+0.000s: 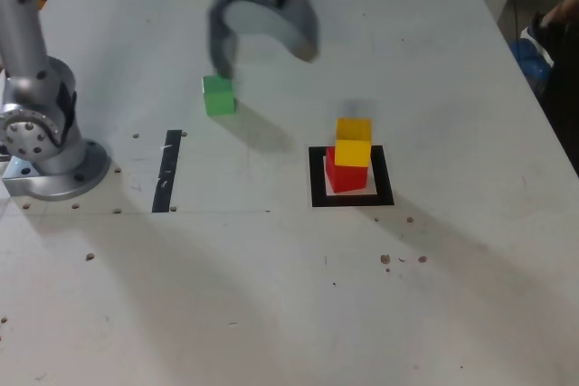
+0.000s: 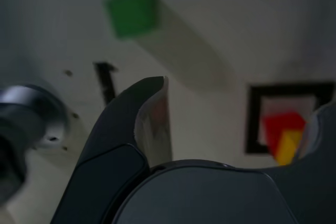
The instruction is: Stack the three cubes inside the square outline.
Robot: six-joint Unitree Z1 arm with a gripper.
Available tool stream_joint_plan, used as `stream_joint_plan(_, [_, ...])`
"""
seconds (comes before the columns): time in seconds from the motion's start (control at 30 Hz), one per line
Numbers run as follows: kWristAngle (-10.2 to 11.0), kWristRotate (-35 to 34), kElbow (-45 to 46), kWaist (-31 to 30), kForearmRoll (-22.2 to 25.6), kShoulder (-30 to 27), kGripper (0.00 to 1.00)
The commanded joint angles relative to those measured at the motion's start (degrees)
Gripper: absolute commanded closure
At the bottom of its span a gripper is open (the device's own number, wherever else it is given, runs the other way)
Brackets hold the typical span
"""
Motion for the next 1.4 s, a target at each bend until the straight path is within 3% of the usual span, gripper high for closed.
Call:
stream_joint_plan(0.0, [0.24, 2.84, 3.53, 4.65, -0.99, -6.54, 0.01])
stream_joint_plan(0.2, [1.56, 8.74, 8.25, 10.83, -2.12, -6.23, 0.01])
stream_joint_plan(0.37, [1.96, 11.87, 10.05, 12.24, -4.01, -1.87, 0.01])
stream_joint_plan(0.57, [1.38, 13.05, 11.56, 13.2, -9.42, 4.74, 0.01])
stream_joint_plan(0.83, [1.58, 13.07, 13.22, 15.16, -14.77, 8.38, 0.03])
stream_joint_plan(1.37, [2.5, 13.34, 14.09, 16.17, -18.16, 11.35, 0.41])
